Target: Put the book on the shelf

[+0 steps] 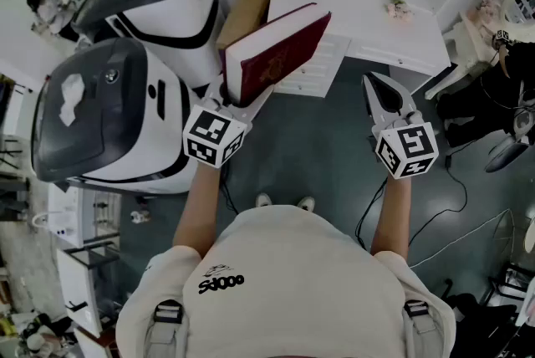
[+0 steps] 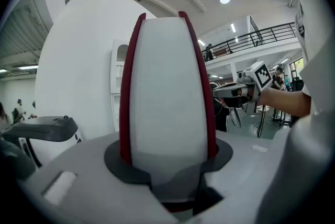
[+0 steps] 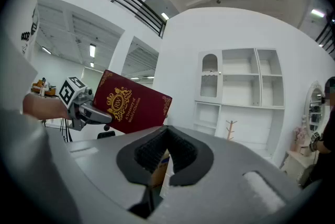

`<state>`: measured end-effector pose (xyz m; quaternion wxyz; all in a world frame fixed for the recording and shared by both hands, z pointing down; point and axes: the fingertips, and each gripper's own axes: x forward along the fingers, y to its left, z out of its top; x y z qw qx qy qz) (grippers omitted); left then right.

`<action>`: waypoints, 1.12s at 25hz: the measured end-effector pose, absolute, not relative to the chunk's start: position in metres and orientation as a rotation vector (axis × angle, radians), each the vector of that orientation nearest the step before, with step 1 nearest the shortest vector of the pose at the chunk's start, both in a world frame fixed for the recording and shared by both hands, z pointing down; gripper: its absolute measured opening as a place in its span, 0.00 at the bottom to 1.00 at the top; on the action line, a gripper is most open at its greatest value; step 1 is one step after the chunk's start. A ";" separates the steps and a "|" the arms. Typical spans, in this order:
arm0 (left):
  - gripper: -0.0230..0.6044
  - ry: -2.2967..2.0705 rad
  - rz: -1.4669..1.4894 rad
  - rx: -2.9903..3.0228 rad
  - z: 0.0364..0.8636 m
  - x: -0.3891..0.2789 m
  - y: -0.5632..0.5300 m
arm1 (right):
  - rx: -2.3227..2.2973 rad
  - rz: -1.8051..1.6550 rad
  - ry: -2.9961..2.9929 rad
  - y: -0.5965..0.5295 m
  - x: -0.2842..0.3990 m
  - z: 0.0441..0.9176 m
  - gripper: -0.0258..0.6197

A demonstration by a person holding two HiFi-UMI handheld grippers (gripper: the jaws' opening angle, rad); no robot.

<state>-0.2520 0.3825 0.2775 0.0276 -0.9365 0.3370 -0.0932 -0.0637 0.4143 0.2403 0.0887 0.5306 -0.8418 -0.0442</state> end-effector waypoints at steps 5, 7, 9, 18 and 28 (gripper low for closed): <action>0.40 1.038 -0.288 -2.895 0.278 -0.247 0.382 | 1.568 -0.138 -2.504 0.413 -0.063 0.241 0.04; 0.40 1.043 -0.287 -2.897 0.278 -0.245 0.381 | 1.567 -0.142 -2.513 0.412 -0.061 0.240 0.04; 0.40 1.051 -0.283 -2.901 0.278 -0.243 0.380 | 1.570 -0.140 -2.534 0.412 -0.058 0.238 0.04; 0.40 1.077 -0.267 -2.933 0.284 -0.210 0.376 | 1.568 -0.085 -2.517 0.407 -0.020 0.254 0.04; 0.40 1.099 -0.315 -2.932 0.300 -0.156 0.369 | 1.583 -0.036 -2.555 0.394 0.038 0.268 0.04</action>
